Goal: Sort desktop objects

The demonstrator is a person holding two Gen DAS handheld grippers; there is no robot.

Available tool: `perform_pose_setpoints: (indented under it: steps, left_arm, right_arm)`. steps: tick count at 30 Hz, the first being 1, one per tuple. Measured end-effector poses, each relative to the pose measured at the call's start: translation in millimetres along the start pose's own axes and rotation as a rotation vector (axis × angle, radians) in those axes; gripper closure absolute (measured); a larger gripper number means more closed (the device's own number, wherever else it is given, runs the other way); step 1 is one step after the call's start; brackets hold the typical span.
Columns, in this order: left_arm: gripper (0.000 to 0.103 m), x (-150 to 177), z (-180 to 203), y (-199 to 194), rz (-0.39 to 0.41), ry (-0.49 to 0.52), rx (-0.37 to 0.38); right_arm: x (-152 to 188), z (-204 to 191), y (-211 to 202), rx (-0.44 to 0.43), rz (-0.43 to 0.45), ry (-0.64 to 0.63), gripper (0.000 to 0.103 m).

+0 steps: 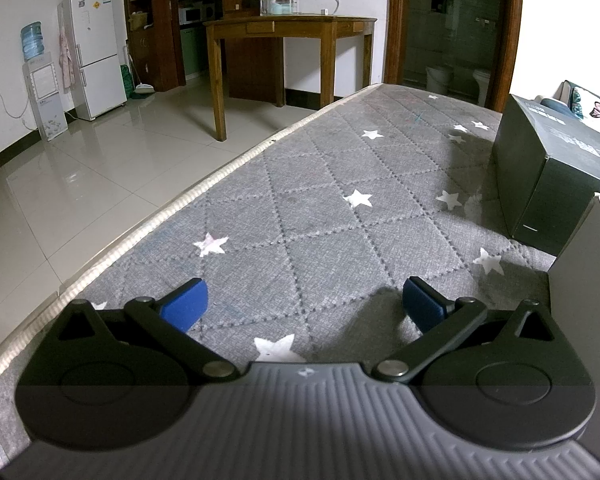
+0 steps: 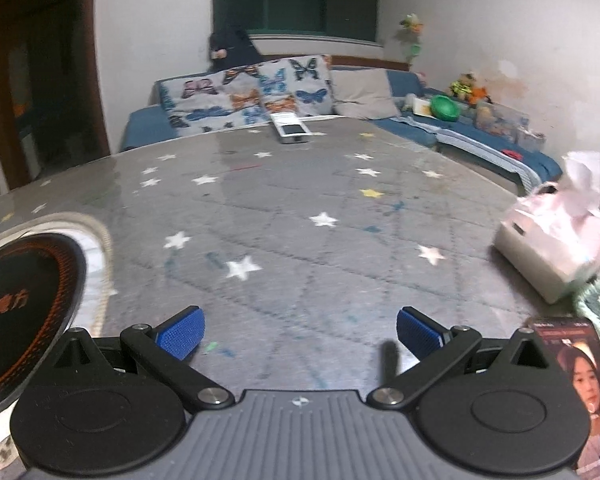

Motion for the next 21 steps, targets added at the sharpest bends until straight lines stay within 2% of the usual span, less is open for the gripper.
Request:
perform_pose_setpoints:
  steps: [18,21]
  left_arm:
    - [0.0,-0.3,0.1,0.4,-0.004,0.005,0.001]
    - [0.0,-1.4,-0.4,1.1,-0.009,0.021,0.021]
  right_arm:
    - [4.0,0.1,2.9,0.002,-0.042,0.006,0.0]
    - [4.5,0.0,3.6,0.001,-0.041,0.008,0.0]
Point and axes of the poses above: each gripper's, at about its wrist camera, not at the fingertips, and y roughly the way its jaws point, z to its right, x to its underside, the point moved 7 cm from there along y, roughly the way its jaws point, and after that the axes turned 12 degrees about -y, right-handed, at the moved point
